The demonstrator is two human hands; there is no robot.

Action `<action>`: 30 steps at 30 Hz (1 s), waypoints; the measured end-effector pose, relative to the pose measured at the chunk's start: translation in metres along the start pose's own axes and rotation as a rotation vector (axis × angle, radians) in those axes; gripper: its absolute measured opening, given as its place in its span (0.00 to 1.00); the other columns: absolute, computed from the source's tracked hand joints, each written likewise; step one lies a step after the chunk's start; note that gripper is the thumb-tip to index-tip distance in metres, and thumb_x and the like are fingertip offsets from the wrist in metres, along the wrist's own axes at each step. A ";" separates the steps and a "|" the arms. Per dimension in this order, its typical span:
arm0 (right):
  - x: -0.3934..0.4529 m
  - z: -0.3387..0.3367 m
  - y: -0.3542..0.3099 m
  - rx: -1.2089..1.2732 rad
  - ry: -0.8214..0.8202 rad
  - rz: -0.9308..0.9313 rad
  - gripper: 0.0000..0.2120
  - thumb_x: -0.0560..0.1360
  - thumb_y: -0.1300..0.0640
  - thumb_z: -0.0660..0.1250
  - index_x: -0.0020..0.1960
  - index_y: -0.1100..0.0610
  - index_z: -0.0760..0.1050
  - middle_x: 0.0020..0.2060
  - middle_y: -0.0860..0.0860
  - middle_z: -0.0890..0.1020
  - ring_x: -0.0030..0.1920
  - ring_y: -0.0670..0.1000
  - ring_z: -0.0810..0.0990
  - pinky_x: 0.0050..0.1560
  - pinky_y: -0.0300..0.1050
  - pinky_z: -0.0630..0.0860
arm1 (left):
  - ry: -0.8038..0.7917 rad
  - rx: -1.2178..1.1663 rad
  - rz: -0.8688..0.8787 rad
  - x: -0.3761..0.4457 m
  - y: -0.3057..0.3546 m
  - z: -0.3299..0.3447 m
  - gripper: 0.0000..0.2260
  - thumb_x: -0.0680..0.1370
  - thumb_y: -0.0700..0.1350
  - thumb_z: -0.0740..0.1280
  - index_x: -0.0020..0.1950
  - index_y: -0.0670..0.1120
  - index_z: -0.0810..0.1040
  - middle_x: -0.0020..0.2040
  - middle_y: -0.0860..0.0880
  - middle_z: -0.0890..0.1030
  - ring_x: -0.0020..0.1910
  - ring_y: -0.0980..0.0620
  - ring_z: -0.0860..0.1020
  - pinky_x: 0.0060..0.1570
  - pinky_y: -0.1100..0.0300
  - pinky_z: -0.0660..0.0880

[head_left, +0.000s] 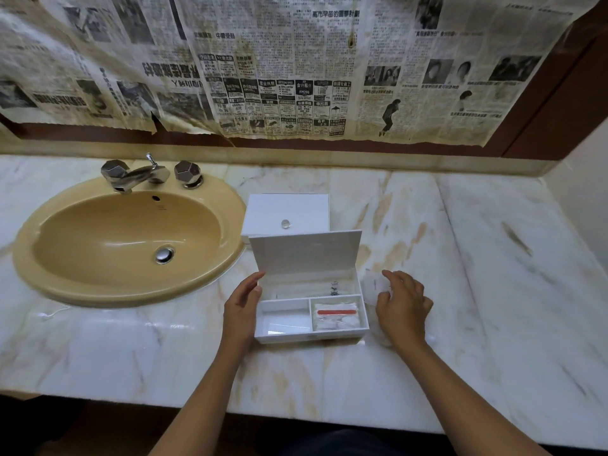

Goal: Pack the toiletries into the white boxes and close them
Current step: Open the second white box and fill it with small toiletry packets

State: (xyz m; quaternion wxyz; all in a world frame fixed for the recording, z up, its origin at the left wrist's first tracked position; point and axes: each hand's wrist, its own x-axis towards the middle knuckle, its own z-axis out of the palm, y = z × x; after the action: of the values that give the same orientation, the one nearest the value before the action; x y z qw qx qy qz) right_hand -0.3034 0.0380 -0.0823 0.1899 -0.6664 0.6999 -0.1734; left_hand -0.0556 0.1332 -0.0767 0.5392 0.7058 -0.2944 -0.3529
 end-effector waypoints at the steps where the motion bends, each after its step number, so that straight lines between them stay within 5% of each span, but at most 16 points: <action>1: 0.002 -0.002 0.000 -0.043 -0.034 -0.008 0.19 0.78 0.60 0.60 0.68 0.53 0.72 0.68 0.51 0.71 0.70 0.53 0.64 0.64 0.49 0.58 | 0.001 0.000 0.002 0.000 0.000 0.000 0.13 0.81 0.39 0.61 0.59 0.54 0.78 0.56 0.61 0.78 0.54 0.74 0.73 0.51 0.78 0.69; 5: 0.006 -0.003 0.005 -0.195 -0.118 -0.042 0.17 0.79 0.55 0.61 0.67 0.52 0.73 0.67 0.49 0.73 0.68 0.52 0.66 0.60 0.48 0.59 | 0.004 -0.005 0.010 0.000 0.000 0.001 0.13 0.81 0.38 0.61 0.60 0.52 0.78 0.56 0.60 0.78 0.52 0.76 0.73 0.48 0.82 0.67; 11: 0.010 -0.006 0.002 -0.083 0.036 -0.031 0.09 0.78 0.59 0.64 0.51 0.57 0.82 0.52 0.53 0.83 0.56 0.55 0.75 0.54 0.48 0.61 | 0.003 -0.004 0.013 0.001 0.000 0.001 0.13 0.81 0.38 0.60 0.61 0.50 0.78 0.57 0.58 0.78 0.52 0.76 0.73 0.46 0.82 0.68; 16: 0.009 -0.002 0.001 -0.093 0.033 -0.035 0.08 0.78 0.59 0.63 0.49 0.57 0.82 0.49 0.53 0.83 0.52 0.53 0.74 0.50 0.43 0.59 | 0.002 -0.015 0.009 0.001 -0.001 0.000 0.13 0.81 0.38 0.60 0.61 0.49 0.78 0.57 0.56 0.79 0.52 0.75 0.74 0.47 0.81 0.69; 22: 0.007 -0.018 -0.022 0.235 0.297 -0.033 0.05 0.77 0.64 0.64 0.46 0.58 0.77 0.46 0.53 0.80 0.51 0.56 0.73 0.49 0.45 0.60 | 0.001 -0.006 0.022 0.001 -0.001 0.000 0.13 0.81 0.37 0.60 0.61 0.49 0.78 0.57 0.56 0.79 0.52 0.76 0.73 0.48 0.82 0.67; 27: -0.018 -0.034 -0.066 0.506 0.477 -0.285 0.06 0.76 0.60 0.62 0.46 0.60 0.77 0.46 0.51 0.76 0.49 0.52 0.72 0.50 0.46 0.68 | -0.001 -0.012 0.016 0.001 -0.002 0.000 0.13 0.81 0.37 0.60 0.61 0.49 0.78 0.57 0.56 0.78 0.51 0.77 0.73 0.47 0.81 0.68; 30: -0.049 -0.029 -0.090 0.526 0.263 -0.527 0.07 0.76 0.58 0.60 0.44 0.57 0.75 0.43 0.46 0.73 0.45 0.50 0.72 0.48 0.43 0.68 | -0.005 -0.028 0.020 0.001 -0.001 -0.001 0.13 0.81 0.37 0.61 0.61 0.49 0.78 0.57 0.58 0.79 0.51 0.76 0.74 0.47 0.81 0.68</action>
State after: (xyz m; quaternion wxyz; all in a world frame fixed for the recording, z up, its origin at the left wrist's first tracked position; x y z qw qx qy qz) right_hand -0.2383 0.0816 -0.0109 0.2121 -0.7239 0.4548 -0.4734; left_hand -0.0546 0.1333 -0.0773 0.5518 0.6943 -0.2978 -0.3533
